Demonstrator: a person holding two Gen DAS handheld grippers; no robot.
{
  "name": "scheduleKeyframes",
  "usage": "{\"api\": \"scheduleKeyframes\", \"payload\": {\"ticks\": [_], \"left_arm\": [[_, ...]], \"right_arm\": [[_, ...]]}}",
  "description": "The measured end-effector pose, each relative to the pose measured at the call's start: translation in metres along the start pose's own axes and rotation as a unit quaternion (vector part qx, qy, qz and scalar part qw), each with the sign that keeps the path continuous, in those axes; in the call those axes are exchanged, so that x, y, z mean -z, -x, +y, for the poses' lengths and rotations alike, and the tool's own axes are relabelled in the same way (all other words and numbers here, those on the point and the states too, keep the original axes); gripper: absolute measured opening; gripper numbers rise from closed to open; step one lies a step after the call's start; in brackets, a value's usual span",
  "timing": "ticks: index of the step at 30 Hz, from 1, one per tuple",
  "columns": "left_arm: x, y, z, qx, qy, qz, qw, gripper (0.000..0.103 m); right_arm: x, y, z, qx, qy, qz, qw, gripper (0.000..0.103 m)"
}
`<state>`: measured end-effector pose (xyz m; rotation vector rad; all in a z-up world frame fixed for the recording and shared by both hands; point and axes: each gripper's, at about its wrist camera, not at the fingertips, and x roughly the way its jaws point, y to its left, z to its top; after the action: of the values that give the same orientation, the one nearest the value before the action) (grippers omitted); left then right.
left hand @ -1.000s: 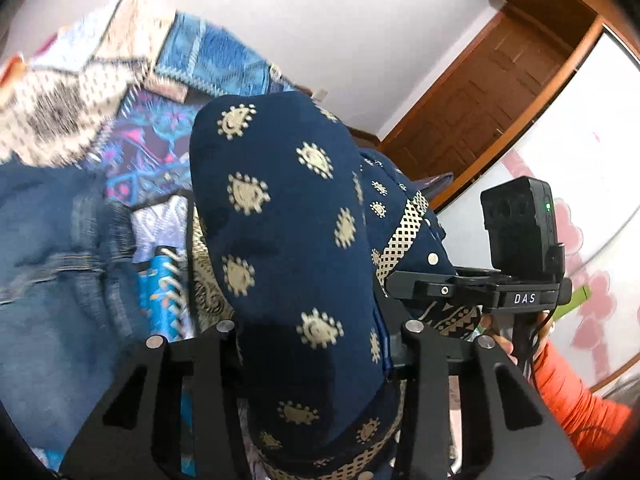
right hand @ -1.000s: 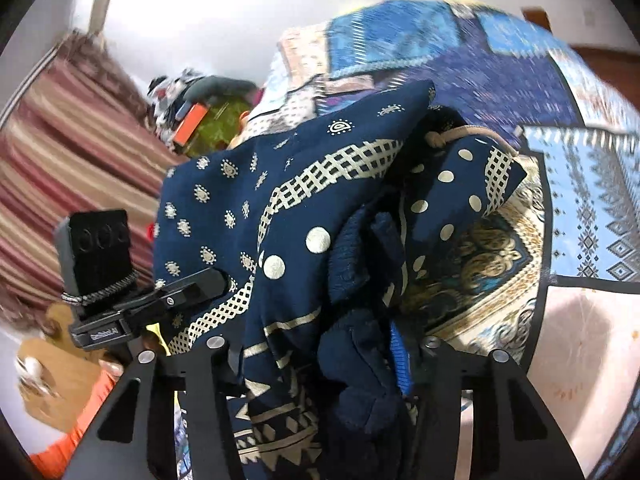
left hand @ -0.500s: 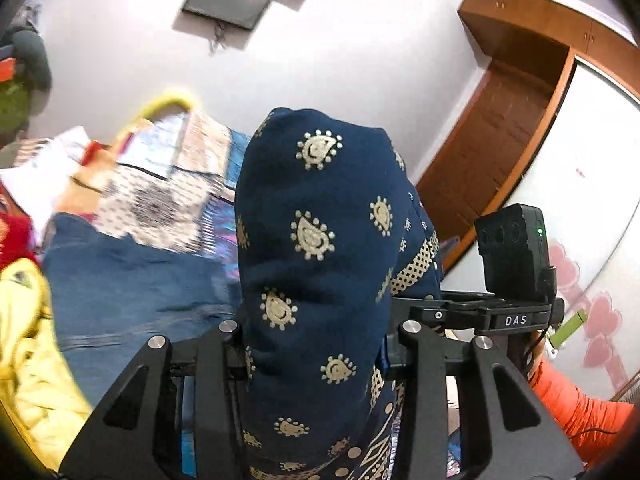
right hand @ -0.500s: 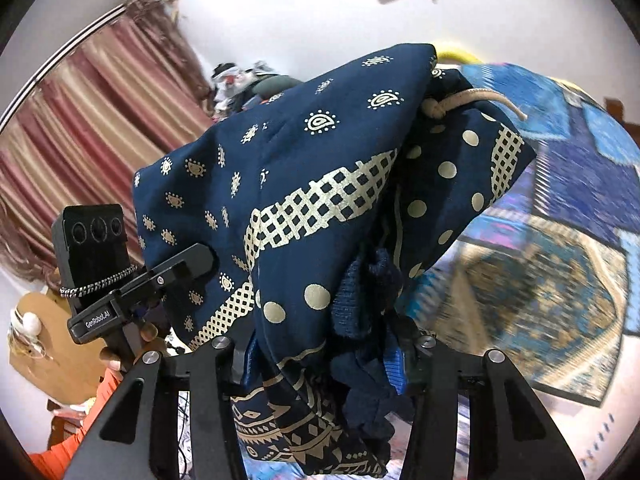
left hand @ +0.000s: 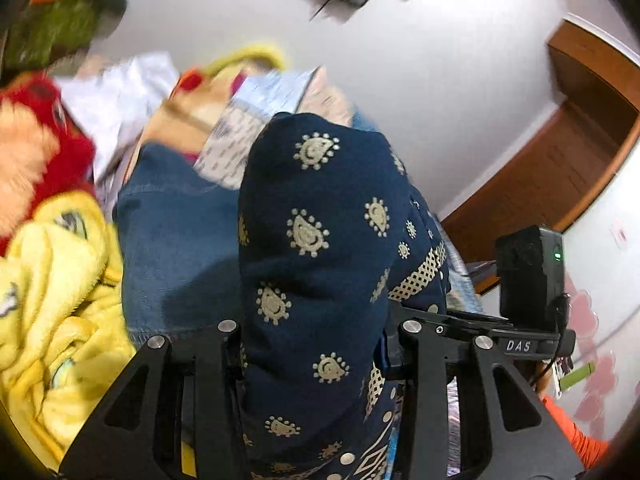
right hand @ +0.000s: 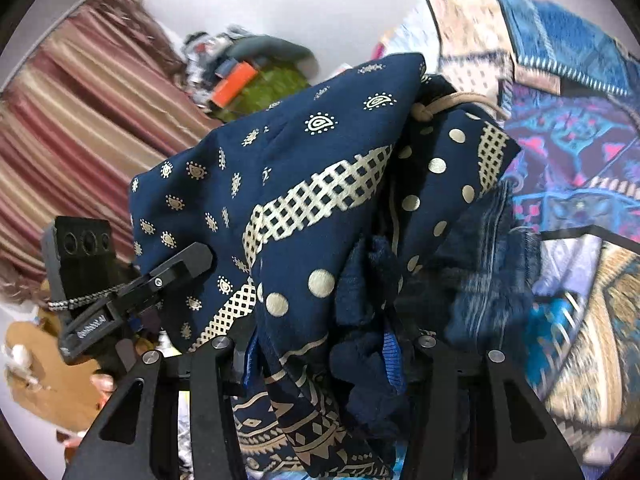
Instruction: Fold large clothes
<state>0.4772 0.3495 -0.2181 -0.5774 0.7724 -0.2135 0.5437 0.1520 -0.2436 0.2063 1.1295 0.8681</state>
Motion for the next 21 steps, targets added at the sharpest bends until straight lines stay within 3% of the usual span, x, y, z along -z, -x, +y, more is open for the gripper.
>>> {"api": "scheduleKeyframes", "payload": {"ticks": [4,6,10,12,15,18,21], "left_arm": [[-0.014,-0.042,0.036,-0.035,0.019,0.011,0.9991,0.044],[-0.019,-0.06,0.058,-0.057,0.03,0.017,0.9978,0.062],[-0.019,-0.053,0.079,-0.045,0.065,0.012,0.9968,0.068],[-0.017,-0.035,0.07,-0.072,0.045,0.001,0.9964,0.067],[-0.014,0.004,0.041,-0.119,-0.025,-0.026,0.9922,0.067],[-0.003,0.035,0.012,-0.121,-0.073,-0.037,0.9893,0.07],[0.015,0.046,-0.006,-0.112,-0.097,-0.023,0.9887,0.084]], "right_arm": [[-0.017,-0.037,-0.033,0.005,-0.029,0.014,0.999,0.046],[-0.02,-0.041,-0.045,-0.019,-0.036,0.02,0.999,0.05],[-0.028,-0.034,-0.039,-0.012,-0.021,0.039,0.999,0.056],[-0.027,-0.017,-0.025,0.024,0.015,0.026,0.999,0.056],[-0.02,0.011,-0.004,0.05,0.044,-0.006,0.998,0.06],[-0.01,0.029,0.014,0.038,0.059,-0.03,0.997,0.077],[0.0,0.03,0.03,0.053,0.073,-0.042,0.995,0.079]]}}
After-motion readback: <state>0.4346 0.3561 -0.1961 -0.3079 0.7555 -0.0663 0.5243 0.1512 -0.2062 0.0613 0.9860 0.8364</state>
